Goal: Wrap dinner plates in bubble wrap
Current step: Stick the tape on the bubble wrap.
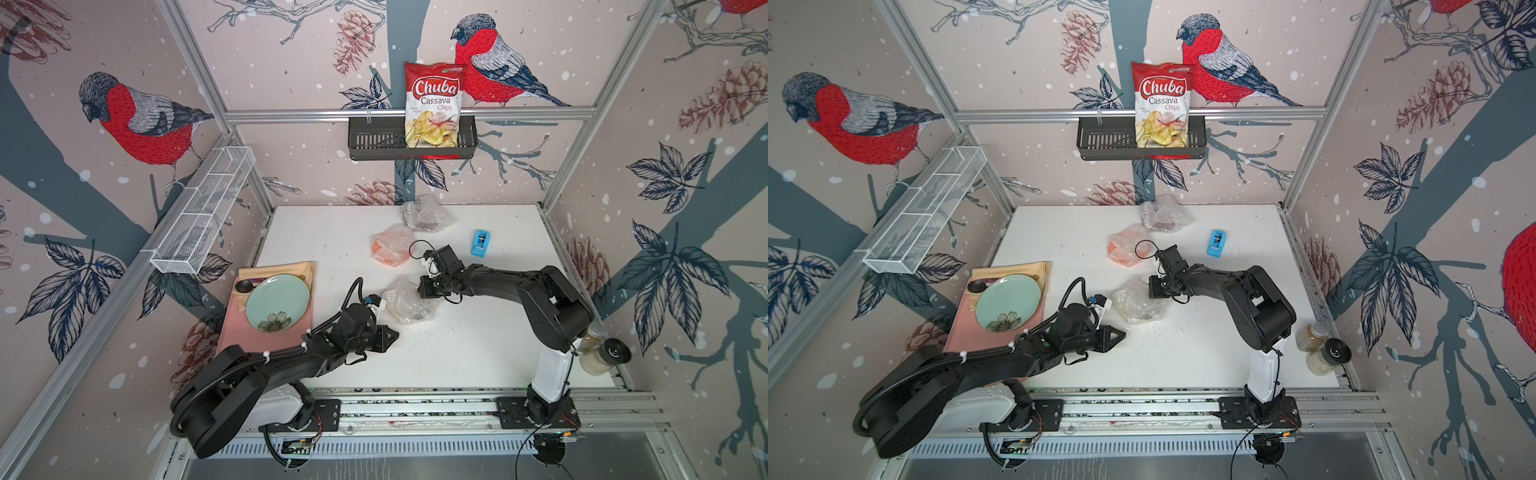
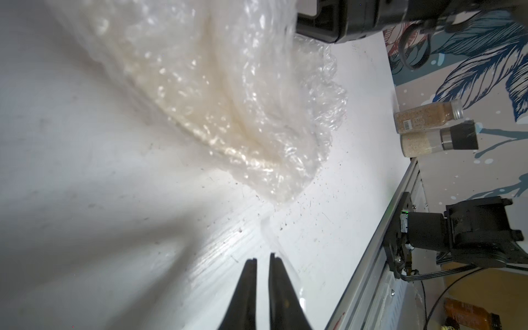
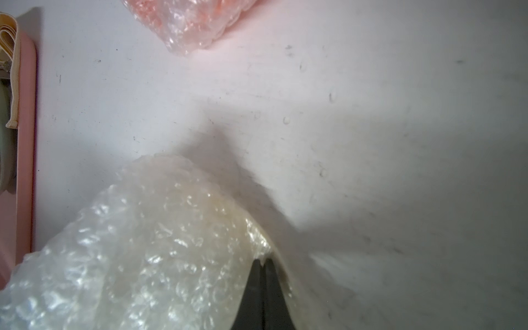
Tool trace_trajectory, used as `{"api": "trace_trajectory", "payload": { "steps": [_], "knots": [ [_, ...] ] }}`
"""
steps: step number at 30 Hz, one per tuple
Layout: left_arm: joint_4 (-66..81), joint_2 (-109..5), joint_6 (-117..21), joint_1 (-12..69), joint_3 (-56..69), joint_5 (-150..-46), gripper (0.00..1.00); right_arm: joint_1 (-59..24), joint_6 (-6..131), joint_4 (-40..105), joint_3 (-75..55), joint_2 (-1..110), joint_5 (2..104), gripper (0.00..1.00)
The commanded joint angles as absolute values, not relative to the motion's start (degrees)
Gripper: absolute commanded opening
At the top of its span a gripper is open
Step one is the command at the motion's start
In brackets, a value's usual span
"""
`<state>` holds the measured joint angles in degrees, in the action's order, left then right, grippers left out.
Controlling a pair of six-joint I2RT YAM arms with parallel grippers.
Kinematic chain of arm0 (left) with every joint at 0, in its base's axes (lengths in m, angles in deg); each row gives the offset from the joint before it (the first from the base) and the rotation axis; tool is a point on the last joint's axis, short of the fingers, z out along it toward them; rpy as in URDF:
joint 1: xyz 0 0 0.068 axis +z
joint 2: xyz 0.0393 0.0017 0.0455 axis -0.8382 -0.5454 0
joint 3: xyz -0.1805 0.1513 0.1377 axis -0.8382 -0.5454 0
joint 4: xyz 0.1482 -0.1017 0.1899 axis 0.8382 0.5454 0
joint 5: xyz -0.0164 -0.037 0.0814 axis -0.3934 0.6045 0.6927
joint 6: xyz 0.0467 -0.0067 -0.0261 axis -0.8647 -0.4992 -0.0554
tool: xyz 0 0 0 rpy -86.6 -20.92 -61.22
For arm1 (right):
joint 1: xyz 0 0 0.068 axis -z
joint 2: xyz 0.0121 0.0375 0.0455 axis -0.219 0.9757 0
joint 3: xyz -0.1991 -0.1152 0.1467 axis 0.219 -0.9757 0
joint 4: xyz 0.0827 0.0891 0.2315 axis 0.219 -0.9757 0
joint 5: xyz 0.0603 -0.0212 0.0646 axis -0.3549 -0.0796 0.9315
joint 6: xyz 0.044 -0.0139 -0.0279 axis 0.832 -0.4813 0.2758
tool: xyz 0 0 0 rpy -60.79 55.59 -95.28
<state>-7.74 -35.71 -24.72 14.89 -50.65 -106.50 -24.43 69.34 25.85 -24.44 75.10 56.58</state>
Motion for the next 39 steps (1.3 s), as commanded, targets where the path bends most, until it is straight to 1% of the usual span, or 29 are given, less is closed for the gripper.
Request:
{"api": "trace_trajectory", "payload": {
  "steps": [1, 6, 10, 12, 14, 15, 18, 21, 24, 26, 28, 29, 30, 31, 33, 34, 36, 39],
  "knots": [
    [-3.90, -31.78, -26.66, 14.92, -50.45, -105.84, 0.15, -24.61, 69.62, 23.34, -24.48, 74.75, 55.14, 0.00],
    [-4.57, -24.77, -29.86, 15.02, -46.65, -107.97, 0.24, -24.87, 69.58, 23.06, -23.67, 73.60, 55.06, 0.00],
    [-6.35, -25.01, -31.83, 15.29, -43.35, -107.47, 0.27, -25.05, 69.55, 22.88, -23.22, 73.46, 54.94, 0.00],
    [-6.76, -28.87, -32.73, 15.29, -41.78, -107.20, 0.25, -25.23, 69.50, 22.76, -23.05, 73.76, 54.97, 0.00],
    [-6.32, -33.49, -32.91, 15.20, -40.94, -105.72, 0.19, -25.40, 69.43, 22.62, -22.79, 73.81, 54.76, 0.00],
    [-6.37, -36.14, -32.55, 15.28, -41.10, -104.14, 0.18, -25.49, 69.41, 22.58, -22.70, 73.95, 54.70, 0.00],
    [-10.48, -42.93, -31.69, 15.29, -42.87, -103.63, 0.17, -25.76, 69.41, 22.44, -22.69, 74.08, 54.40, 0.00],
    [-13.17, -49.39, -30.03, 15.20, -44.88, -103.19, 0.12, -25.93, 69.53, 22.32, -22.69, 74.27, 54.46, 0.00],
    [-13.66, -51.65, -28.70, 15.05, -46.57, -102.49, 0.11, -26.00, 68.96, 22.95, -22.77, 72.83, 55.89, 0.01],
    [-13.14, -50.35, -28.14, 15.03, -47.40, -101.89, 0.12, -26.15, 67.89, 24.18, -23.49, 70.24, 56.56, 0.08],
    [-12.07, -48.48, -27.86, 15.02, -47.83, -101.77, 0.14, -26.42, 65.91, 25.73, -25.08, 66.65, 56.89, 0.20],
    [-11.53, -47.74, -27.84, 14.98, -47.82, -101.81, 0.15, -26.77, 64.21, 26.47, -26.08, 64.76, 56.92, 0.29],
    [-11.05, -47.17, -27.86, 15.02, -47.81, -102.09, 0.16, -27.22, 62.45, 27.08, -27.18, 62.99, 56.35, 0.34],
    [-10.79, -46.89, -27.74, 15.01, -47.72, -102.34, 0.16, -27.74, 60.94, 27.41, -28.11, 61.66, 55.72, 0.37],
    [-10.82, -46.86, -27.61, 14.96, -47.47, -102.89, 0.17, -28.43, 58.46, 27.46, -29.50, 60.15, 55.31, 0.41],
    [-11.15, -47.39, -27.57, 14.93, -47.24, -103.38, 0.18, -28.57, 58.04, 27.38, -29.88, 60.11, 55.20, 0.41],
    [-11.98, -49.13, -27.70, 14.94, -46.54, -104.33, 0.17, -28.66, 59.41, 26.51, -29.39, 61.74, 54.69, 0.37],
    [-13.40, -51.74, -27.70, 14.22, -45.83, -104.82, 0.16, -28.66, 63.90, 27.29, -28.84, 64.76, 54.27, 0.22]
  ]
}}
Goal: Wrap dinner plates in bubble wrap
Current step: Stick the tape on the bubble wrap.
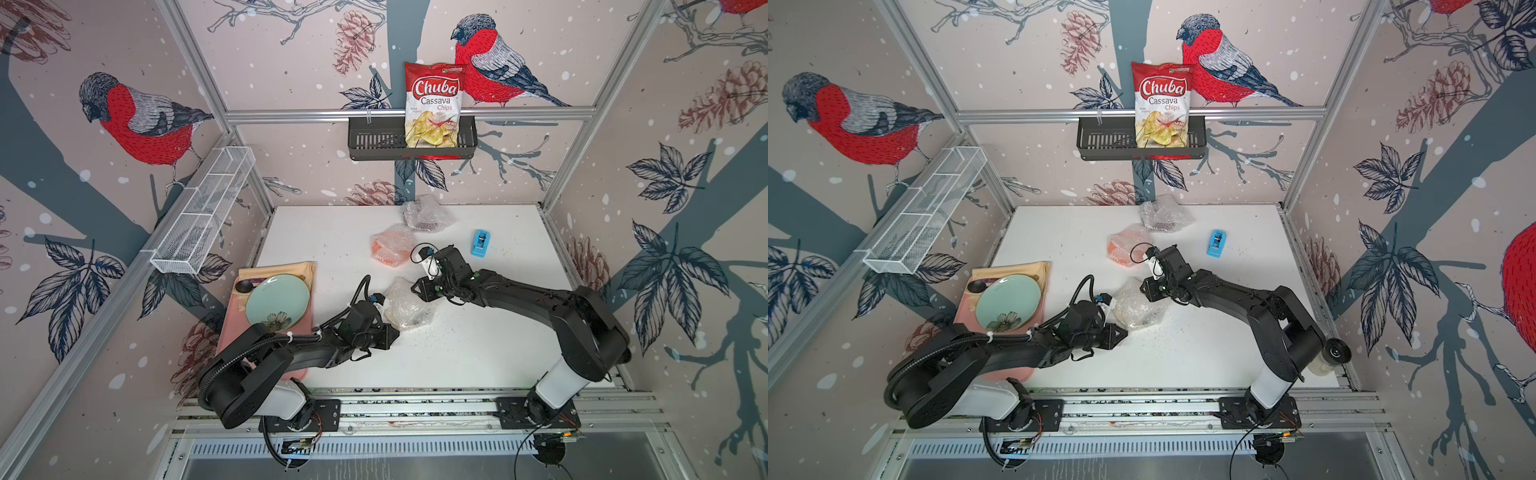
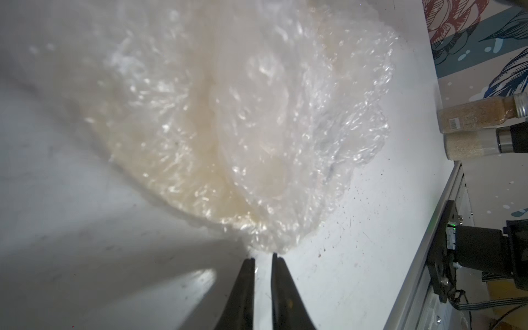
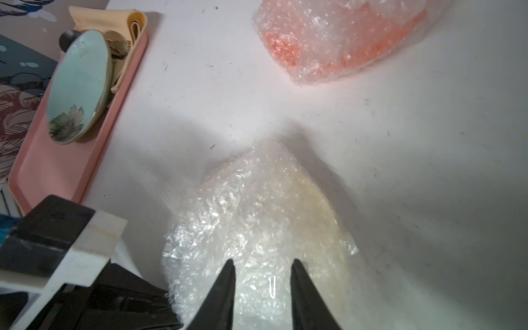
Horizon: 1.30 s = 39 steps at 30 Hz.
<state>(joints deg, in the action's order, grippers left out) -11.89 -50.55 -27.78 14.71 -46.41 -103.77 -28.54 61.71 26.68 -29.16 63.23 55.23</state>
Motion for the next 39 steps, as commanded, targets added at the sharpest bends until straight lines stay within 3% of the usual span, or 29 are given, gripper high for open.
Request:
{"api": "trace_trajectory", "payload": {
  "steps": [1, 8, 15, 28, 36, 39],
  "knots": [
    [-13.78, -52.12, -27.41, 13.90, -45.77, -104.53, 0.16, -28.66, 65.82, 27.62, -28.93, 65.87, 53.71, 0.18],
    [-13.94, -51.53, -27.38, 12.24, -46.24, -103.27, 0.16, -25.60, 74.08, 24.99, -29.22, 75.14, 53.34, 0.06],
    [-13.80, -52.05, -27.76, 12.18, -45.21, -101.42, 0.17, -23.60, 74.43, 24.91, -29.81, 77.41, 54.46, 0.05],
    [-16.46, -57.94, -28.18, 12.17, -38.03, -86.58, 0.15, -23.04, 73.85, 25.57, -30.85, 77.51, 56.35, 0.04],
    [-19.97, -59.92, -25.28, 12.77, -40.26, -82.57, 0.32, -22.78, 72.81, 26.32, -32.18, 76.22, 56.32, 0.04],
    [-13.35, -56.50, -21.19, 12.83, -41.05, -74.31, 0.37, -22.74, 72.92, 26.37, -32.57, 75.52, 56.05, 0.03]
  ]
}}
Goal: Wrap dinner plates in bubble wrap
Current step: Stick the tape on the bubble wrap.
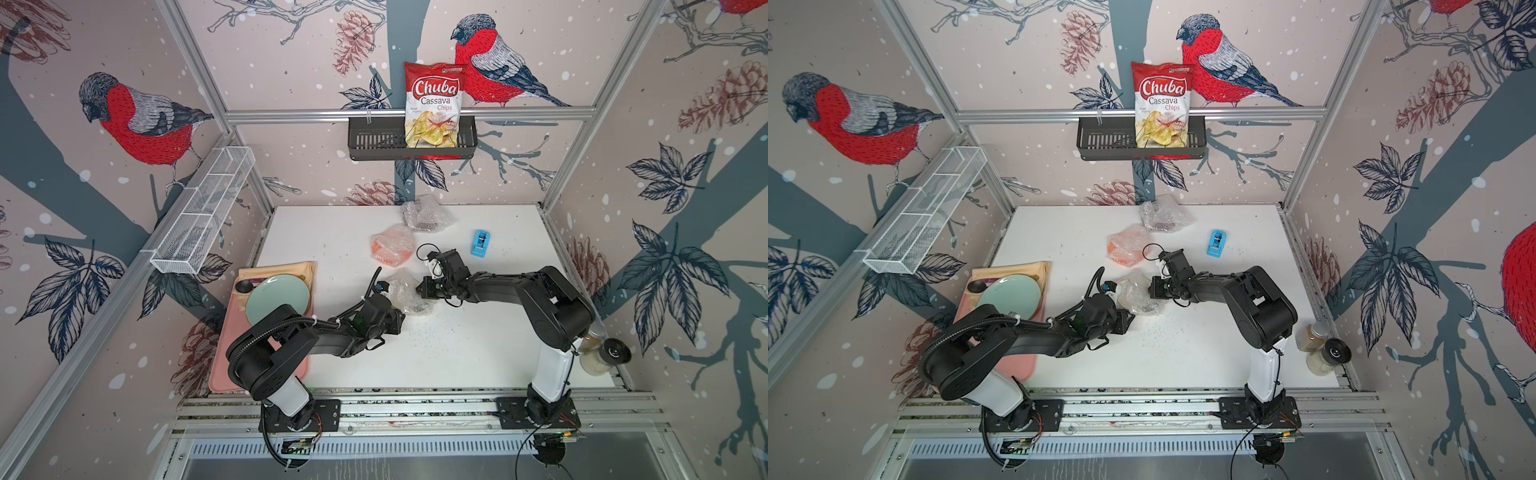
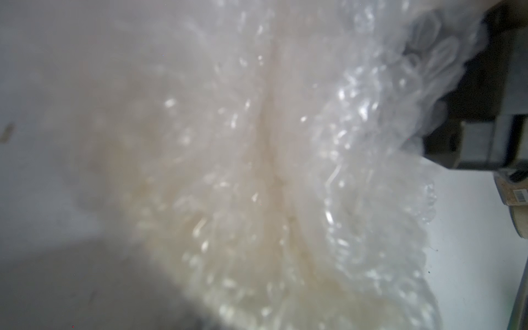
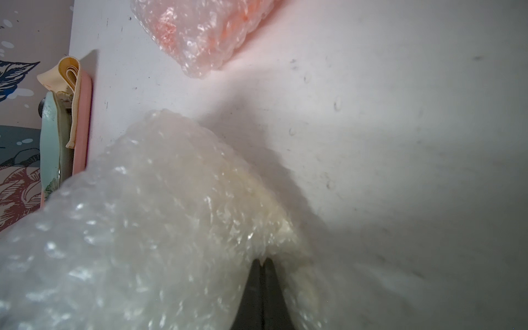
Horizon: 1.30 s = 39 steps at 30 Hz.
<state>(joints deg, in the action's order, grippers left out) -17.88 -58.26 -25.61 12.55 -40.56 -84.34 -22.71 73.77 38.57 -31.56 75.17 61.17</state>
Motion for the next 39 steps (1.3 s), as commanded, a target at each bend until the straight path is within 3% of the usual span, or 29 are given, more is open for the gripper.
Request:
{"api": "trace_trajectory", "payload": {
  "steps": [1, 7, 12, 16, 20, 23, 29, 35, 39],
  "knots": [
    [-10.35, -54.81, -20.21, 12.91, -41.38, -71.60, 0.38, -22.73, 73.05, 26.47, -32.75, 75.26, 55.96, 0.03],
    [6.36, -42.34, -12.34, 16.13, -42.80, -64.15, 0.55, -22.83, 73.72, 27.02, -32.89, 73.28, 56.16, 0.03],
    [17.58, -32.72, -12.55, 17.76, -36.60, -60.96, 0.70, -22.95, 74.77, 27.89, -33.06, 71.07, 56.24, 0.03],
    [13.87, -29.50, -19.29, 17.92, -30.78, -67.77, 0.89, -23.12, 74.88, 27.62, -32.28, 70.84, 56.12, 0.03],
    [8.35, -36.77, -21.28, 17.99, -24.49, -83.48, 0.89, -22.97, 75.80, 28.29, -32.29, 69.26, 57.35, 0.05],
    [11.40, -43.86, -21.47, 17.84, -18.76, -88.49, 0.86, -22.69, 75.51, 28.40, -31.46, 66.84, 59.36, 0.11],
    [2.89, -53.13, -18.95, 17.84, -19.40, -99.25, 0.81, -22.43, 76.35, 27.04, -29.47, 66.71, 58.92, 0.12],
    [7.63, -57.74, -19.26, 17.56, -19.29, -98.10, 0.76, -20.09, 79.83, 30.67, -29.30, 63.54, 56.61, 0.12],
    [10.81, -58.79, -19.38, 17.56, -21.01, -96.25, 0.72, -18.08, 78.34, 30.45, -26.92, 67.13, 58.15, 0.14]
  ]
}}
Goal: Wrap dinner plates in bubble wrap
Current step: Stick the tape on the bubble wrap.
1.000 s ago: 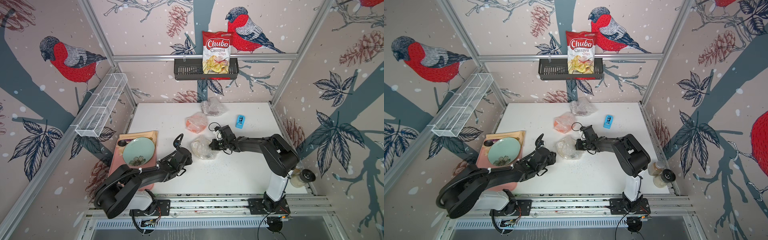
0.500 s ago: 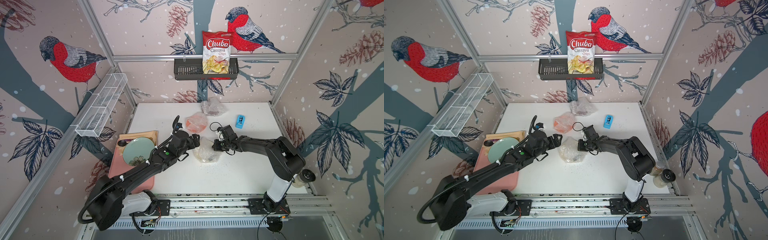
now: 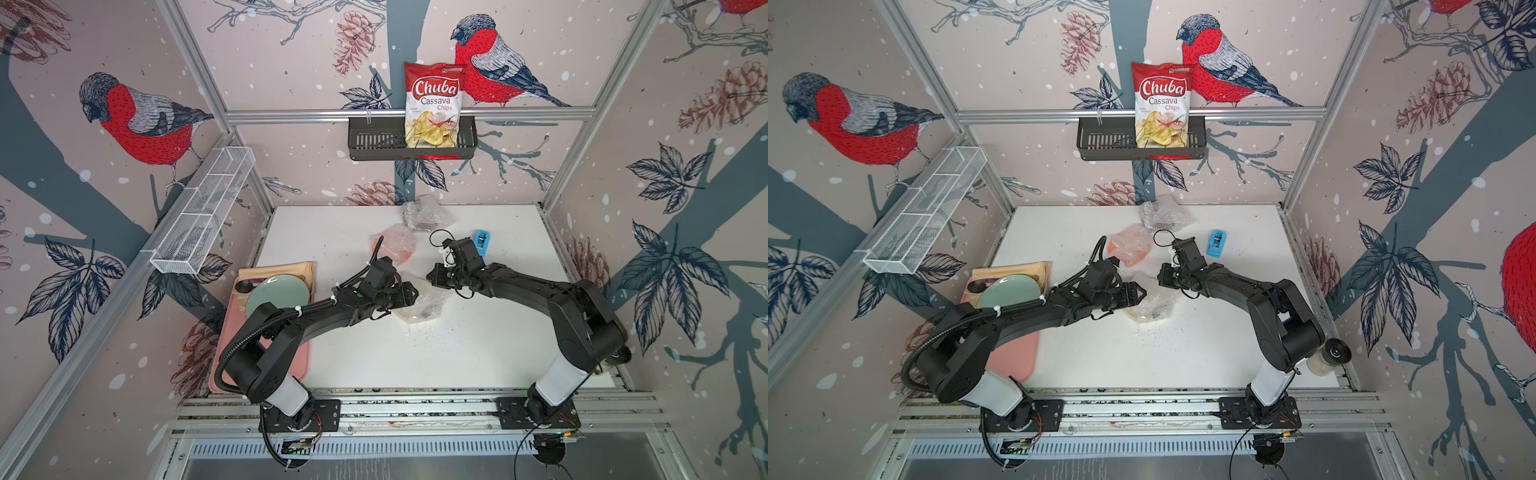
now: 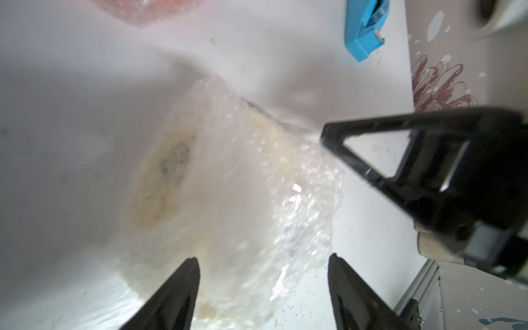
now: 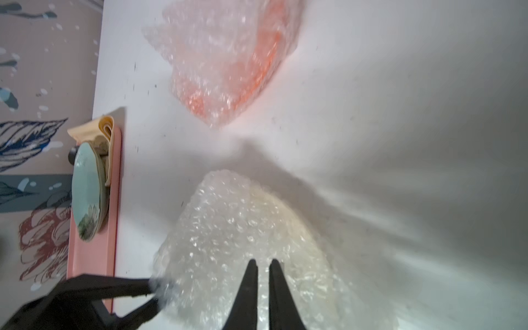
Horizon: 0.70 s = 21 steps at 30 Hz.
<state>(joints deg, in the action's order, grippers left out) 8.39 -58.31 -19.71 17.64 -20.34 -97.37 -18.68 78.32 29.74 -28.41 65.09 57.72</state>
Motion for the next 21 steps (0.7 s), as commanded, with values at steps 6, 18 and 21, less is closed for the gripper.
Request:
{"api": "trace_trajectory", "payload": {
  "steps": [6, 18, 21],
  "knots": [
    [10.09, -59.02, -19.62, 17.44, -23.16, -97.26, 0.49, -19.77, 75.31, 27.64, -25.88, 72.78, 58.25, 0.12],
    [7.99, -57.75, -18.30, 17.40, -25.91, -97.99, 0.34, -20.70, 73.56, 24.72, -22.04, 72.48, 54.56, 0.08],
    [7.51, -56.09, -18.71, 17.40, -26.38, -97.57, 0.37, -20.82, 75.28, 25.81, -22.02, 76.51, 54.34, 0.05]
  ]
}}
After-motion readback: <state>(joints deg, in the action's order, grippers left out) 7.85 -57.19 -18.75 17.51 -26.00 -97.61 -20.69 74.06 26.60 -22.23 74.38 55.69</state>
